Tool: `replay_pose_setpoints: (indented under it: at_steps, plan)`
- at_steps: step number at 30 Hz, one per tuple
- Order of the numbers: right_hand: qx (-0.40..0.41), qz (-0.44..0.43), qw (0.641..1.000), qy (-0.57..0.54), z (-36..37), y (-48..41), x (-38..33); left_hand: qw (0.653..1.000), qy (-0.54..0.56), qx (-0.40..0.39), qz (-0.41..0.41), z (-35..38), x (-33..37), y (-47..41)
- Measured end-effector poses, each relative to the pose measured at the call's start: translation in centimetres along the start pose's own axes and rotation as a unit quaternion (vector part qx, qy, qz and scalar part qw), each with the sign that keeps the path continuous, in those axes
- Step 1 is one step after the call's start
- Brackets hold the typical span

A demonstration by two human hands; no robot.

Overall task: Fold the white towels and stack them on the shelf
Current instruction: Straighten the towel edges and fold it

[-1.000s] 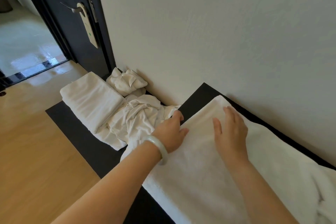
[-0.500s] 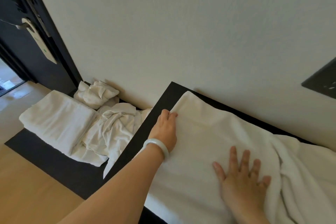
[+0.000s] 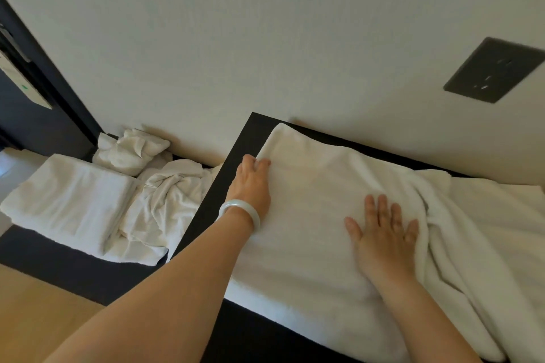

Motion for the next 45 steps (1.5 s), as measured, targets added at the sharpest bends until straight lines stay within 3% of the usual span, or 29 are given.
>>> replay_pose_setpoints:
  at_steps: [4, 8, 14, 16, 21, 26, 29, 33, 42, 45]
  plan:
    - [0.047, -0.086, 0.994, -0.049, 0.4, 2.0, -4.3, 0.993, -0.12, 0.004, 0.023, -0.1, 1.5, 0.2]
    - [0.058, -0.136, 0.988, -0.039, 1.9, 3.1, -6.6, 0.983, -0.114, -0.093, 0.106, 1.3, 1.2, 2.3]
    - [0.069, 0.0, 0.997, -0.034, 1.3, 1.4, 1.7, 0.983, -0.132, -0.078, 0.104, 1.8, 0.5, 2.6]
    - [0.065, 0.032, 0.996, -0.044, 0.8, 1.6, 0.6, 0.984, -0.129, -0.072, 0.1, 2.0, 0.7, 2.7]
    - [0.087, -0.168, 0.979, -0.081, 2.4, 6.5, -7.6, 0.985, -0.121, -0.076, 0.098, 1.6, 0.6, 2.7]
    - [0.071, -0.044, 0.994, -0.075, 2.7, 5.4, 1.3, 0.982, -0.124, -0.099, 0.099, 1.0, 0.8, 2.6]
    - [0.047, -0.018, 0.998, -0.026, 2.9, 6.2, 2.7, 0.978, -0.144, -0.097, 0.112, 0.8, 1.0, 3.5]
    - [0.043, -0.018, 0.997, -0.059, 3.1, 7.0, -0.2, 0.979, -0.106, -0.104, 0.142, 1.7, 1.2, 7.5]
    - [0.001, -0.118, 0.987, -0.11, 1.7, 8.2, -11.2, 0.988, -0.133, -0.072, 0.032, -2.6, -7.0, 8.2]
    - [-0.042, -0.153, 0.964, -0.212, 0.3, 8.6, -12.4, 0.988, -0.114, -0.064, 0.081, -1.7, -4.2, 6.7]
Point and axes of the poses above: each hand's wrist, its own y-axis away from the middle knuckle, its own z-axis out of the palm, x = y × z, the point moved 1 cm from there along -y, towards the middle knuckle, and after that the axes turned 8 degrees about z, right-handed, at the moved point
